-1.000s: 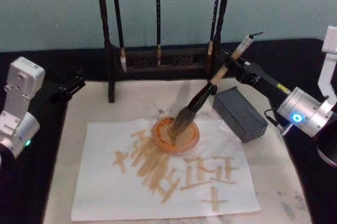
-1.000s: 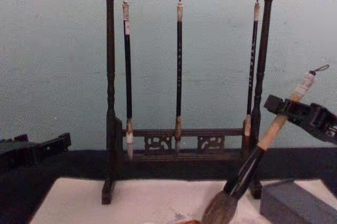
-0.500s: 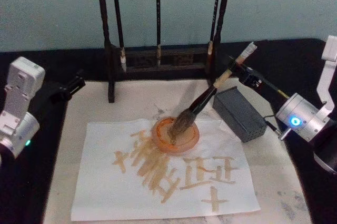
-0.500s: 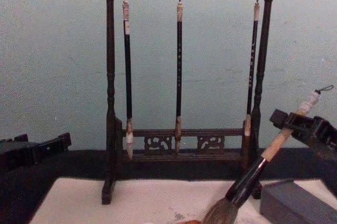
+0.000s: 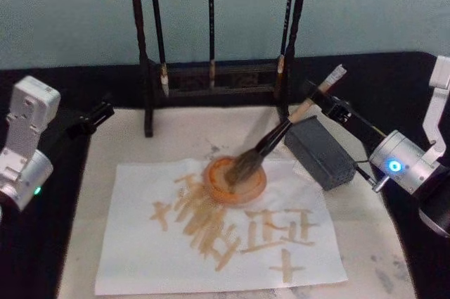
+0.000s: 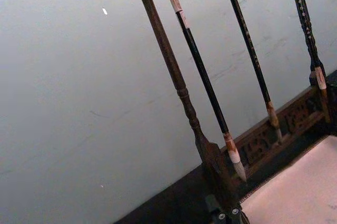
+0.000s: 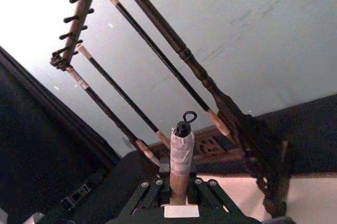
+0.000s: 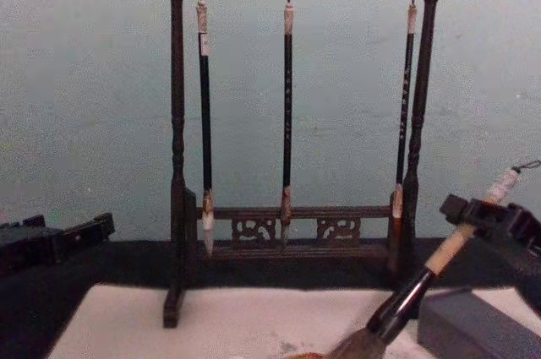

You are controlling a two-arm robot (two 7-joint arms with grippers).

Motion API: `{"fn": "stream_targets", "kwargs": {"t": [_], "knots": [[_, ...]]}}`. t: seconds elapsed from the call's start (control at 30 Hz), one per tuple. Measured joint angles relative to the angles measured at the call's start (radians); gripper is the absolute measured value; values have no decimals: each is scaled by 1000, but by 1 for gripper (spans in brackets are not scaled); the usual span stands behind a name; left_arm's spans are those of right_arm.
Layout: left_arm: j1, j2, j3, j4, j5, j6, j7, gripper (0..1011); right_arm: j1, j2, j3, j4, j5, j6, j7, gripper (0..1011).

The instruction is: Pick up the brush from the inkstone, write on the paper, then place the brush back to its original position.

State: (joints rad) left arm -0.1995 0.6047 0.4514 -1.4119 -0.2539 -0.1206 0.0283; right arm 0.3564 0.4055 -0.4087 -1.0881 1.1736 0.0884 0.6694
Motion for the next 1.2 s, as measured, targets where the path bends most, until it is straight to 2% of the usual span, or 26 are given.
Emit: {"fn": "stream_targets", "kwargs": {"t": [1.2], "knots": [[0, 0, 0, 0, 0, 0, 0, 1002, -6, -21, 18, 75, 19, 16, -40, 164]]}}
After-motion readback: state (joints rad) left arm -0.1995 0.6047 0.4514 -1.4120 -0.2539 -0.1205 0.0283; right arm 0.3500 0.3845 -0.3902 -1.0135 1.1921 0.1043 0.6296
